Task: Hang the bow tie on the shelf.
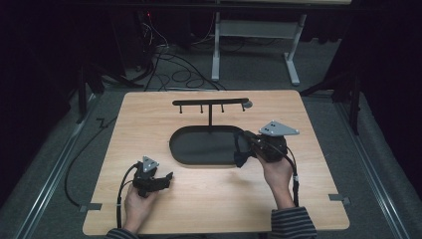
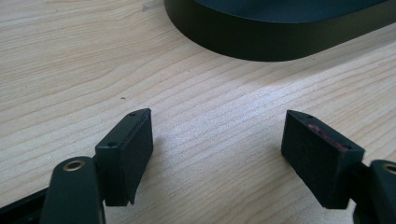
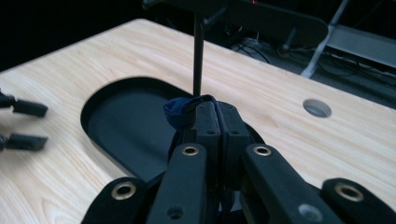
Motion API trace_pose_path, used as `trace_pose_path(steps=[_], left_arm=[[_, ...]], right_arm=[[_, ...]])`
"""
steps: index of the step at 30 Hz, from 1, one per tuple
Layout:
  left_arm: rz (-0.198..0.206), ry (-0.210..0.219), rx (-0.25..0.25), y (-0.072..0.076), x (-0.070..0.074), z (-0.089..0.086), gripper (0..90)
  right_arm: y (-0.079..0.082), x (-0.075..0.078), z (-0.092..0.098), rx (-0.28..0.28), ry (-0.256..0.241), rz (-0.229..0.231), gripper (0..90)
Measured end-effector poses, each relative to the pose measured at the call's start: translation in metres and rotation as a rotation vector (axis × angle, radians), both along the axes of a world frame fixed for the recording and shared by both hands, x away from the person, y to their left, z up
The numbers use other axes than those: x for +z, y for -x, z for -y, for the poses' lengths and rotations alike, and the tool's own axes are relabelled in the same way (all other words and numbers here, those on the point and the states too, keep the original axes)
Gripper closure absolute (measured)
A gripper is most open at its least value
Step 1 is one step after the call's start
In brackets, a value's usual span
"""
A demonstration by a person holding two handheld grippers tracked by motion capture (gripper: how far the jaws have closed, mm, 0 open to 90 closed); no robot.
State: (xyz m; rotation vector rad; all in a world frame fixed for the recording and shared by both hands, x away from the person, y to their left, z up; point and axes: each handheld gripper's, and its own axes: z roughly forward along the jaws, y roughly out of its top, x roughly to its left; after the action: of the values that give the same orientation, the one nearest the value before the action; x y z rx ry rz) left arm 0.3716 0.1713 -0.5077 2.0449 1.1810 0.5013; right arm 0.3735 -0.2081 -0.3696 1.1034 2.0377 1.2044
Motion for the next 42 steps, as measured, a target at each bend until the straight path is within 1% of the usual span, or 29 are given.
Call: trace_pose_path(steps=[3,5,11,16,17,19,21,27,31,33,39,41,42], left_arm=[[0.000,0.000,0.000,0.000,0.000,0.000,25.7],[0.000,0.000,0.000,0.000,0.000,0.000,25.7],[0.000,0.000,0.001,0.000,0.000,0.000,25.6],[0.000,0.000,0.001,0.000,0.000,0.000,25.6],[0.000,0.001,0.001,0.000,0.000,0.000,25.6],[-0.001,0.000,-0.001,-0.001,0.000,0.000,25.7],[0.000,0.000,-0.001,-0.001,0.000,0.001,25.6],[0.000,0.000,-0.001,-0.001,0.000,0.001,25.6],[0.000,0.000,-0.001,-0.001,0.000,0.001,25.7],[0.000,0.000,-0.001,-0.001,0.000,0.001,25.6],[0.000,0.000,-0.001,-0.001,0.000,0.000,25.6],[0.000,0.000,-0.002,-0.001,0.000,0.000,25.6],[0.000,0.000,-0.001,-0.001,0.000,0.000,25.6]], right_arm=[[-0.006,-0.002,-0.003,0.005,-0.008,0.001,90.0],[-0.010,-0.003,-0.006,0.010,-0.024,0.000,90.0],[-0.021,-0.003,-0.011,0.023,-0.032,-0.001,90.0],[-0.024,-0.001,-0.014,0.027,-0.033,-0.001,90.0],[-0.025,0.000,-0.014,0.028,-0.037,0.006,90.0],[-0.025,0.001,-0.014,0.029,-0.039,0.004,90.0],[-0.027,0.005,-0.015,0.029,-0.025,0.014,90.0],[-0.034,0.012,-0.016,0.033,-0.041,0.013,90.0],[-0.039,0.017,-0.021,0.039,-0.027,0.015,90.0],[-0.041,0.020,-0.023,0.044,-0.032,0.028,90.0],[-0.047,0.024,-0.026,0.042,-0.040,0.026,90.0],[-0.050,0.026,-0.026,0.044,-0.045,0.029,90.0],[-0.052,0.028,-0.028,0.042,-0.057,0.031,90.0]])
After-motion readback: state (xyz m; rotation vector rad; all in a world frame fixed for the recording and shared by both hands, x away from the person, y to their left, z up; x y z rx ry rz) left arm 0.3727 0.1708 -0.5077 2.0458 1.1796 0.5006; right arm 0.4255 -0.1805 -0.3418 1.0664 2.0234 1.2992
